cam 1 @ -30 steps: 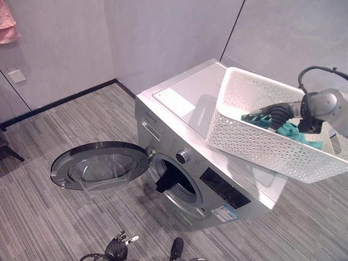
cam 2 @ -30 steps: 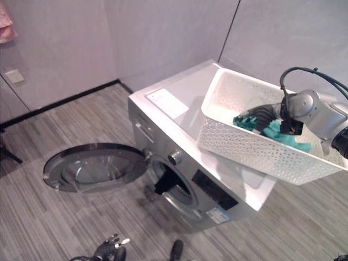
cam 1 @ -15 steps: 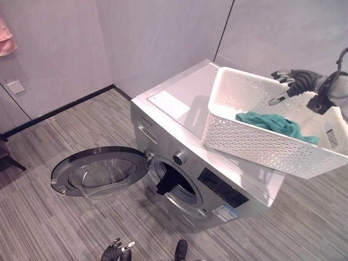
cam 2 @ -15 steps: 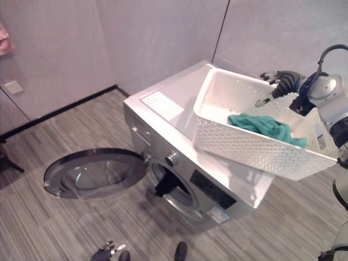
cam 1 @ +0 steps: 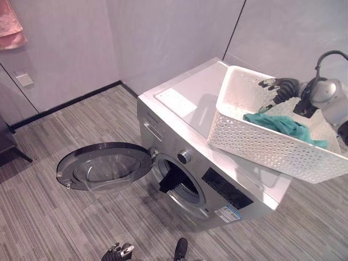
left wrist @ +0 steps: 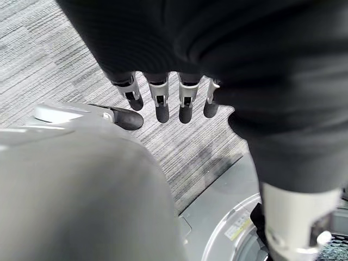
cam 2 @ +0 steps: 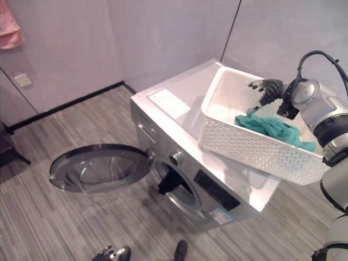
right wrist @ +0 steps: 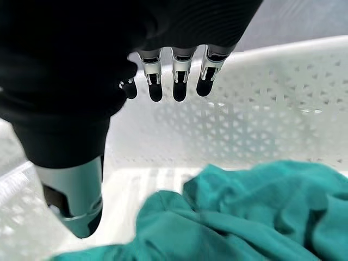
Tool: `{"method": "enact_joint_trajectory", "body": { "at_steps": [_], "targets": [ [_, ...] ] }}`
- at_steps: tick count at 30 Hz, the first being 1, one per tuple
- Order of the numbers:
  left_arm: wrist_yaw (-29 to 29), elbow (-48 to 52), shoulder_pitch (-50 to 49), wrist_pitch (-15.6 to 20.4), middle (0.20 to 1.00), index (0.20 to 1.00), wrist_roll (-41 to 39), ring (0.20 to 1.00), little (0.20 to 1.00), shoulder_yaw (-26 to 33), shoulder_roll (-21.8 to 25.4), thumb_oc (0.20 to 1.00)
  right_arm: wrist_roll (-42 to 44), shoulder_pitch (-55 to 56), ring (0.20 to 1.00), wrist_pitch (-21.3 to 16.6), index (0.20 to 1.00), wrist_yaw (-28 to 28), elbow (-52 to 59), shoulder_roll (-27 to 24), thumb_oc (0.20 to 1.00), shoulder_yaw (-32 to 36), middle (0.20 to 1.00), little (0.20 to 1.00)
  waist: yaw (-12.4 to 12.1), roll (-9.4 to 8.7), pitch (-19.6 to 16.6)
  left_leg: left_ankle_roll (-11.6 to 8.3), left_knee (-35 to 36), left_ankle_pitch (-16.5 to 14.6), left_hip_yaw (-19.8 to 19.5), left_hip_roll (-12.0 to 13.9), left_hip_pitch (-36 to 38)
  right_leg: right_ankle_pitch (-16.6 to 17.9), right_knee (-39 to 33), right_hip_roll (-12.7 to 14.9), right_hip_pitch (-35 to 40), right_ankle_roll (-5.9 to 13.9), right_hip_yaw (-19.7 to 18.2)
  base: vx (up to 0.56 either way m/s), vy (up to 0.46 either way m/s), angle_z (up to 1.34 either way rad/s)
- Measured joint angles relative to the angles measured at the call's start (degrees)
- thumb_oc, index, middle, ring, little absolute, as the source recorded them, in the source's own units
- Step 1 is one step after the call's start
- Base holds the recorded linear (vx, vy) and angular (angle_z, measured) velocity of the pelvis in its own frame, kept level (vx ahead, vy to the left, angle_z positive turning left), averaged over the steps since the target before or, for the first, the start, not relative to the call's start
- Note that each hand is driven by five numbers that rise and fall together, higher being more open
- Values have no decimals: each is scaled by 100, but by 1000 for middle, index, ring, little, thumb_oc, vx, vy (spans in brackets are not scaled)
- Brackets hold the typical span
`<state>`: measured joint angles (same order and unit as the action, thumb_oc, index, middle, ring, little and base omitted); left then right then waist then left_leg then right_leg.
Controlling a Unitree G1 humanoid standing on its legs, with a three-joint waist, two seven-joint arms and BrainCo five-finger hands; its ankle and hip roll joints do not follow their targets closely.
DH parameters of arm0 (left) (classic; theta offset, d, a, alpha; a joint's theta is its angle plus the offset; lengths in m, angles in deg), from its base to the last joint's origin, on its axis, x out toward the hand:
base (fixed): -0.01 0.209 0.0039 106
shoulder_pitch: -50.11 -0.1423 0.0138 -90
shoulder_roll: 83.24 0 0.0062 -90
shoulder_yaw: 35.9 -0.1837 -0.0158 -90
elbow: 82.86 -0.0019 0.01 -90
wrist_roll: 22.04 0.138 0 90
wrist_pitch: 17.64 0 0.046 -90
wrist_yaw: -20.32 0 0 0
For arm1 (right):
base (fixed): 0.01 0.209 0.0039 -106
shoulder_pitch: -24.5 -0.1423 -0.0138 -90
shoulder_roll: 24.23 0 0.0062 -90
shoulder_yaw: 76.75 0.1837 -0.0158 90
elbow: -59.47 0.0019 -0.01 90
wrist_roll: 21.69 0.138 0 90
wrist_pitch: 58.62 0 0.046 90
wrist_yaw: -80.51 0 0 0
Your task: Grab the laundry basket,head to the washer,open it,put in the laundry and shut it.
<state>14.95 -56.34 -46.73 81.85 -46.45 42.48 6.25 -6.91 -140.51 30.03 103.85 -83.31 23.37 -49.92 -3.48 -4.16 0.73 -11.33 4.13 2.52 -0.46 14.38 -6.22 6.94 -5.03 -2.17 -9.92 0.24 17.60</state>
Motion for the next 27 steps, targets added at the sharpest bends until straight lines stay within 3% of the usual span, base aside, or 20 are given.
{"method": "enact_joint_trajectory", "body": {
  "at_steps": [10,15,22,23,24,27],
  "targets": [
    [-36,110,6,-8,1000,1000,0,1000,1000,-99,23,1000,-548,0,1000,271,1000,862,203,-102,1000,-1008,1000,1000,-7,10,125,-14,13,8,-34,17,-121,-1,-1,-6,-113,-5,19,-2,-1,1],
    [-58,186,67,-9,1000,1000,-36,1000,1000,-97,93,1000,-668,6,1000,270,1000,835,105,-186,1000,-756,1000,1000,-25,-55,289,-17,2,11,-40,4,-216,2,-1,-2,-204,0,16,-37,-8,0],
    [-58,215,123,0,1000,1000,-59,1000,1000,-105,238,1000,-810,-115,1000,290,1000,674,-532,-36,1000,-103,1000,1000,-52,4,440,-24,-4,19,-28,0,-406,14,-1,-2,-398,2,-3,-32,3,0],
    [-58,214,129,0,1000,1000,-71,1000,1000,-107,239,1000,-851,-133,373,295,373,673,-531,-31,373,-101,373,373,-55,17,448,-24,-2,19,-26,-10,-412,17,-1,-2,-407,0,-4,-28,10,-5],
    [-58,214,143,1,1000,1000,-153,1000,1000,-147,237,1000,-877,-179,200,354,200,672,-531,0,200,-99,200,200,-50,19,450,-24,-2,19,-15,-15,-411,18,-2,-2,-415,-3,-18,0,0,0],
    [-58,218,213,8,1000,1000,-212,1000,1000,-241,233,1000,-877,-286,200,424,200,632,-508,9,200,-99,200,200,-60,39,463,-25,2,19,-5,-15,-416,17,-5,-2,-424,-3,-25,0,0,0]
  ]
}}
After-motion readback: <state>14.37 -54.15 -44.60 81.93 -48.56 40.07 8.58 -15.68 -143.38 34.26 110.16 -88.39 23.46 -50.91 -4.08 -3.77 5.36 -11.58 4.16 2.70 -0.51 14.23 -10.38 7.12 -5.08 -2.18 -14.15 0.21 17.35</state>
